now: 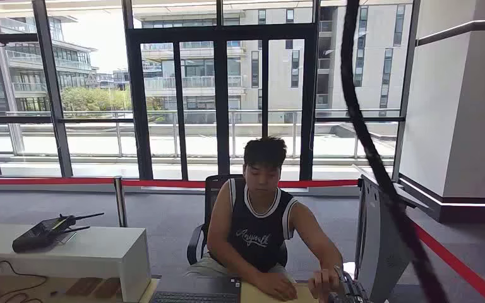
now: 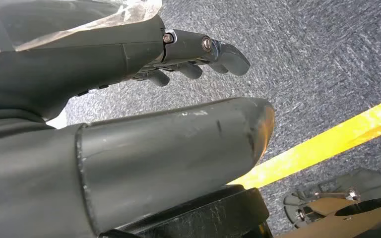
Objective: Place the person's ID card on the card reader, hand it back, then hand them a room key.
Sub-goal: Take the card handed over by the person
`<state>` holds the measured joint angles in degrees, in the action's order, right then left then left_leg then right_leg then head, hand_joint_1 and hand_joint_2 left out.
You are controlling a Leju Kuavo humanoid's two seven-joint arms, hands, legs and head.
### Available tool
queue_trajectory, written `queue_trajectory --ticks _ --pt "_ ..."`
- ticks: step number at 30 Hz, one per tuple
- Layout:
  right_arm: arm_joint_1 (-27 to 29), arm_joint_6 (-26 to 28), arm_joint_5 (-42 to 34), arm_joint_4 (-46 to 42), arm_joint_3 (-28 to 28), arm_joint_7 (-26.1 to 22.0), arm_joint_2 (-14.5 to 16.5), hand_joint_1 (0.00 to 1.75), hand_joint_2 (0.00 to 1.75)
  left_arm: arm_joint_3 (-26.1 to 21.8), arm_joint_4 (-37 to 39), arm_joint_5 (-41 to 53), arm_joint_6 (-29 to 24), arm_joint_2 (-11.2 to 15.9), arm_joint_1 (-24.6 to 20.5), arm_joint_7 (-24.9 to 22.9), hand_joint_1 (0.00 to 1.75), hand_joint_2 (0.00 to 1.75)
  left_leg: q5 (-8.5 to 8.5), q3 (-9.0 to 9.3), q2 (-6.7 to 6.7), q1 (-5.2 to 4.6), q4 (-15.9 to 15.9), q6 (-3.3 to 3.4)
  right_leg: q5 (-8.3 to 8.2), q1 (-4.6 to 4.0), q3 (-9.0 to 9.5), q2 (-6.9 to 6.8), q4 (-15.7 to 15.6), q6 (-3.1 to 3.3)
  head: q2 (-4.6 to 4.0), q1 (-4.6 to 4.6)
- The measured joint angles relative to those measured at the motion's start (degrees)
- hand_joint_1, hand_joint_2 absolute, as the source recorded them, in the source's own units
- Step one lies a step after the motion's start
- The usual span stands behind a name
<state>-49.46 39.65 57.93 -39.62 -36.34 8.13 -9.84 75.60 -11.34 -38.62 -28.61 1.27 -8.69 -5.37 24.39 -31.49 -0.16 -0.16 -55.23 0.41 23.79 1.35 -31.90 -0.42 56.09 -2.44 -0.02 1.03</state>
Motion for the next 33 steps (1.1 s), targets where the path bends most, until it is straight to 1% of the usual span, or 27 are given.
queue_trajectory --ticks 6,15,21,33 --pt "1.31 -0.02 -1.84 0.27 0.74 -0.43 -0.60 1.75 1.75 0.00 0.00 -0.31 -0.21 0.02 0.16 0.12 0.00 0.00 0.00 0.00 0.00 0.00 0.00 0.00 0.00 0.00 0.00 0.00 -0.01 0.00 0.00 -0.01" --pt "6.10 -1.84 -6.14 1.54 1.52 -0.35 -2.57 1.75 1.75 0.00 0.00 -1.05 -0.42 0.07 0.62 -0.62 0.00 0.00 0.02 -0.02 -0.01 0.00 0.00 0.01 0.00 0.00 -0.01 0.00 -0.04 0.00 0.00 0.00" --pt "8.18 -2.68 -8.84 3.38 1.58 -0.53 -3.37 1.75 1.75 -0.02 0.00 -1.71 -0.98 0.08 0.67 -0.61 0.00 0.00 0.02 -0.02 -0.01 0.00 0.00 0.01 0.01 -0.01 -0.01 0.00 -0.03 0.00 0.00 0.00" --pt "10.72 -4.34 -11.49 7.27 1.51 -1.81 -3.58 1.75 1.75 -0.02 0.00 -1.79 -1.09 0.11 0.68 -0.56 0.00 0.00 0.02 -0.03 -0.01 0.00 0.00 0.01 0.00 -0.01 0.00 0.00 -0.04 0.00 0.00 0.02"
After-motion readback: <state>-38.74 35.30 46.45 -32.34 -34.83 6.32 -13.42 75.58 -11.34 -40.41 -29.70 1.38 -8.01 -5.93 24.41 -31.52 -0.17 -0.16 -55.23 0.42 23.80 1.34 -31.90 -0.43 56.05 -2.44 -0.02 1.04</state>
